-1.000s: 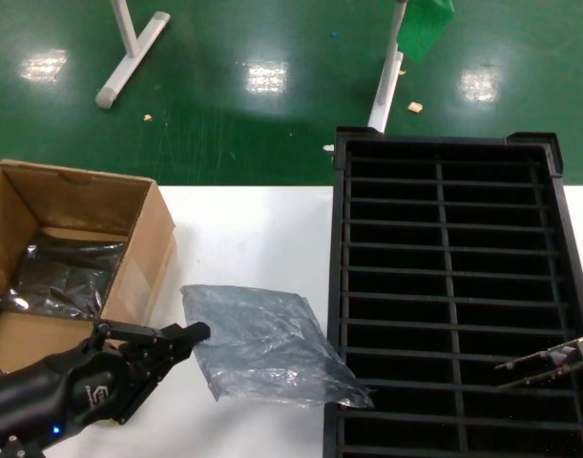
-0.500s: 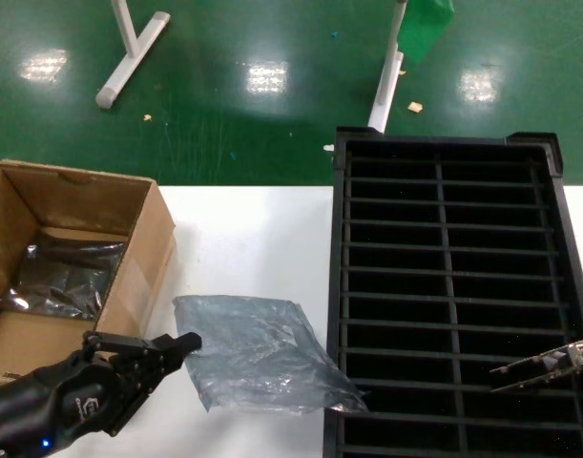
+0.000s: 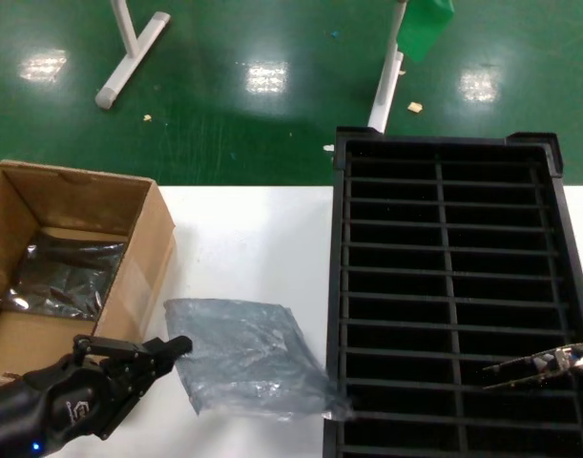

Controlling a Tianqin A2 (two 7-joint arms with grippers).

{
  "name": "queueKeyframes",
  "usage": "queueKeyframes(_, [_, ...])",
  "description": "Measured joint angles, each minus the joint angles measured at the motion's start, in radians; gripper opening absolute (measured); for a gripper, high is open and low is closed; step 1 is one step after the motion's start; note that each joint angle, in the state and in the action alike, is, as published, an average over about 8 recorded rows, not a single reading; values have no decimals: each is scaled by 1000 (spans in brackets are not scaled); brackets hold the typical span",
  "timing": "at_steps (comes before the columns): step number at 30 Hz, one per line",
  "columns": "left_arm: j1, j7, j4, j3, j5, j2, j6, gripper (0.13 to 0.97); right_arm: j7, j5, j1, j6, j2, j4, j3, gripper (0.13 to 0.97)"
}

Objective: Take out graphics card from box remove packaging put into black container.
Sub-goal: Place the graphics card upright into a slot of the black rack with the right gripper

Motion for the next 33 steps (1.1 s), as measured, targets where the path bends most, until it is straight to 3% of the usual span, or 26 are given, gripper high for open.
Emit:
queueKeyframes(13, [-12, 10, 27, 6, 0, 6, 8, 142, 29, -25, 17, 26, 38, 0, -63, 178])
queueKeyframes(33, [-25, 31, 73, 8, -5, 13, 23, 142, 135, -48, 136, 60, 151, 0, -174, 177])
